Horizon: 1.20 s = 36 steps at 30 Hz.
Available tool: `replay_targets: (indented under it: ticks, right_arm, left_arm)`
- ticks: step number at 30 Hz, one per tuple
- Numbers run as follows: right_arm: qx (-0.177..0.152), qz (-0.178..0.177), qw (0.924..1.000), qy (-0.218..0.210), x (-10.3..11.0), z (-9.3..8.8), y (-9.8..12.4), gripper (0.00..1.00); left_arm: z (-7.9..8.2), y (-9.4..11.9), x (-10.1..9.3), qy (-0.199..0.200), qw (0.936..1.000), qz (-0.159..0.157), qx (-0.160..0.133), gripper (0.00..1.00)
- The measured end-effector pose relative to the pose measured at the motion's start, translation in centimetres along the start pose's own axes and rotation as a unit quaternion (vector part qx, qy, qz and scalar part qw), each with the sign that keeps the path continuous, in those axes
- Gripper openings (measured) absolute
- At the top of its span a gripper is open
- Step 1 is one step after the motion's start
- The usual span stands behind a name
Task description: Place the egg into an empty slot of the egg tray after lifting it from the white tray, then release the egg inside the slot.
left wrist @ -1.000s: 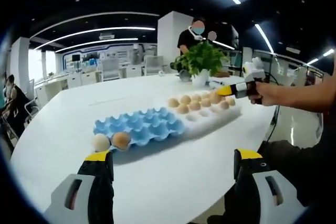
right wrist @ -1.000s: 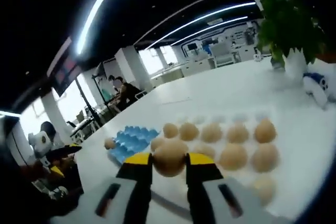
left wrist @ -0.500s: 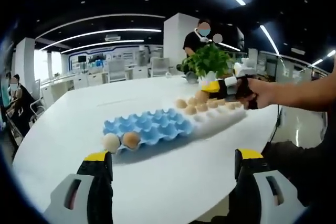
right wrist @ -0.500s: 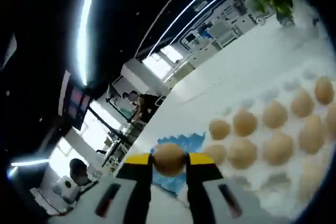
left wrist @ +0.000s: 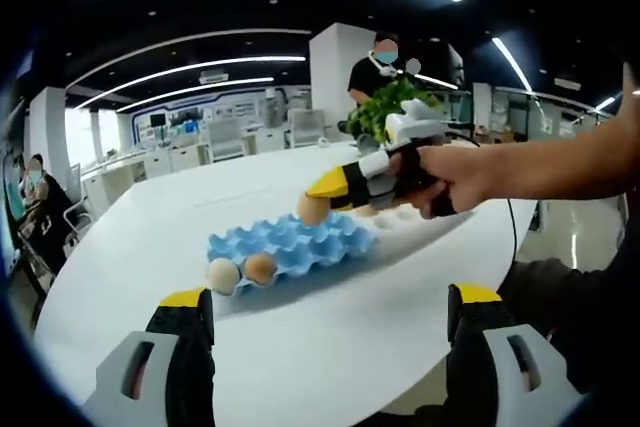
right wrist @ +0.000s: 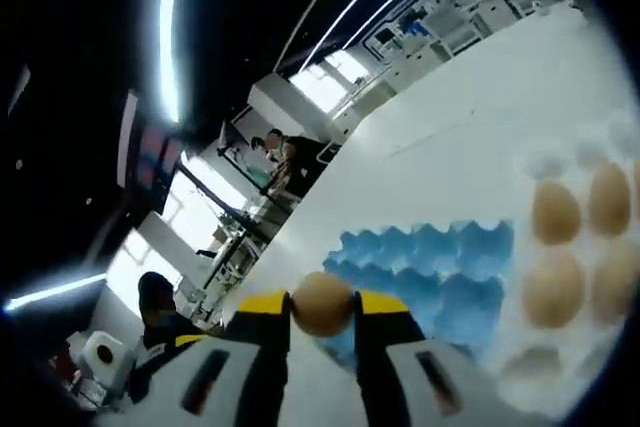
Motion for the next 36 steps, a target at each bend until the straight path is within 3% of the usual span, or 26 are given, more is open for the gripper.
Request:
replay_targets:
  ticks: [5, 7, 9, 12, 14, 15, 16, 18, 26, 27, 30, 36]
  right_arm:
    - [0.044, -0.039, 0.9953, 0.077, 0.3, -0.7, -1.6, 0.24]
    - [0.085, -0.077, 0.9845, 0.132, 0.2, -1.2, -2.6, 0.24]
    - [0.105, -0.092, 0.9756, 0.17, 0.4, -1.3, -3.2, 0.24]
    - [0.137, -0.115, 0.9534, 0.243, 0.8, -1.7, -4.1, 0.25]
    - [0.154, -0.131, 0.9318, 0.302, 1.0, -2.1, -4.6, 0.25]
    - [0.163, -0.144, 0.9166, 0.336, 0.9, -2.3, -4.8, 0.25]
    - [0.171, -0.15, 0.9076, 0.353, 0.8, -2.5, -4.9, 0.25]
    - [0.167, -0.142, 0.9024, 0.371, 1.2, -2.7, -5.2, 0.25]
    - [0.168, -0.137, 0.8999, 0.379, 1.2, -2.3, -4.5, 0.22]
    - [0.154, -0.134, 0.9015, 0.382, 1.5, -1.9, -4.2, 0.23]
    - [0.122, -0.108, 0.9224, 0.35, 2.2, -1.1, -3.0, 0.23]
    - [0.113, -0.108, 0.927, 0.341, 1.4, -1.3, -2.0, 0.23]
  left_arm:
    - [0.1, 0.1, 0.2, -0.002, 1.0, 0.002, 0.0, 0.99]
    - [0.2, 0.0, 0.1, 0.001, 1.0, 0.001, -0.002, 0.99]
    - [0.2, -0.1, 0.0, 0.001, 1.0, -0.003, 0.0, 0.99]
    - [0.2, -0.3, -0.3, -0.012, 0.9999, -0.008, 0.008, 0.99]
    - [0.4, -0.4, -0.4, -0.015, 0.9998, -0.012, 0.01, 1.0]
    - [0.5, -0.4, -0.4, -0.015, 0.9997, -0.013, 0.011, 1.0]
    - [0.6, -0.4, -0.4, -0.015, 0.9998, -0.012, 0.011, 1.0]
    - [0.7, -0.3, -0.3, -0.011, 0.9999, -0.009, 0.007, 1.0]
    - [0.2, -0.5, -0.7, -0.013, 0.9996, -0.017, 0.018, 1.0]
    - [0.2, -0.5, -0.7, -0.012, 0.9996, -0.017, 0.019, 1.0]
    - [0.2, -0.6, -0.5, -0.002, 0.9997, -0.02, 0.016, 1.0]
    - [0.4, -1.0, -0.5, 0.003, 0.9996, -0.023, 0.015, 1.0]
Point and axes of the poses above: the point that each gripper's makers call its tool centre point, and the gripper's own axes: y roughly backward along the fingers, x roughly to its left, z roughly out of its top, the point moved 7 cm from there along y, roughly backward along the fingers, and after that the axes turned 13 degrees about x, right-handed, at the moved point
